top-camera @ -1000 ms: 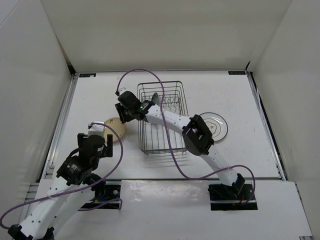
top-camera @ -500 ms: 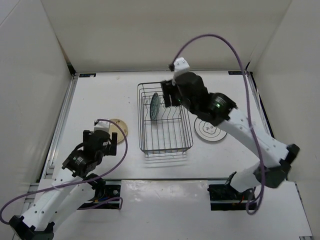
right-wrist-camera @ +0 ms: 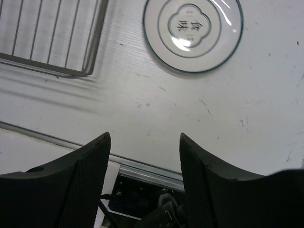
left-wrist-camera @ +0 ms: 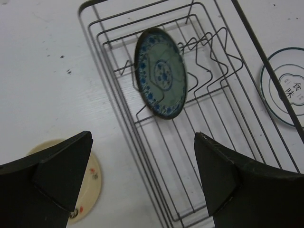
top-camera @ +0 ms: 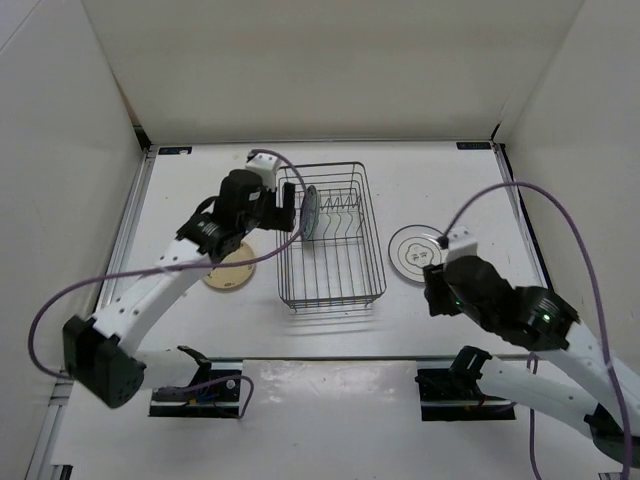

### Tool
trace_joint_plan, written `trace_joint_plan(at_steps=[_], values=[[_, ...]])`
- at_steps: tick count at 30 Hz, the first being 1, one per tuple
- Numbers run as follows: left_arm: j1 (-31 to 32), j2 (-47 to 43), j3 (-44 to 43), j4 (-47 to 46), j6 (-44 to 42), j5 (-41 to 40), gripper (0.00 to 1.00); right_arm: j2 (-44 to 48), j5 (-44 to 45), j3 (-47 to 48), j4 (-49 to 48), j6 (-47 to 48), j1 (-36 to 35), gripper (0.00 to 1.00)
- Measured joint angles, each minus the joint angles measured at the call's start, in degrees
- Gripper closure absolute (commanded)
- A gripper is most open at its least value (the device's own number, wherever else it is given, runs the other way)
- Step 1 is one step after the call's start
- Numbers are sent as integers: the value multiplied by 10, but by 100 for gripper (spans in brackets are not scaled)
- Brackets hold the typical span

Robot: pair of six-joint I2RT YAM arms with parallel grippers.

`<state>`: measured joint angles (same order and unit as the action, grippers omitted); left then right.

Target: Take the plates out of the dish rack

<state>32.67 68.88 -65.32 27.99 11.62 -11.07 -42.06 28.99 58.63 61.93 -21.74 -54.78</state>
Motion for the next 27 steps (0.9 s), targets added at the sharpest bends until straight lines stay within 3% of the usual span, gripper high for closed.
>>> trace_joint_plan(at_steps=[5,12,15,21,27], values=[[10,121,-31,-80,-24,42,1,109,49,-43,65,-49,0,37],[22,252,-110,-134,-38,63,4,113,81,-54,81,-67,0,36],[23,289,-134,-141,-41,65,12,112,88,-66,76,-65,0,31],[21,342,-151,-141,-40,67,24,128,94,-103,65,-55,-1,31],[18,363,-151,-135,-38,71,50,151,97,-105,53,-50,-1,30]])
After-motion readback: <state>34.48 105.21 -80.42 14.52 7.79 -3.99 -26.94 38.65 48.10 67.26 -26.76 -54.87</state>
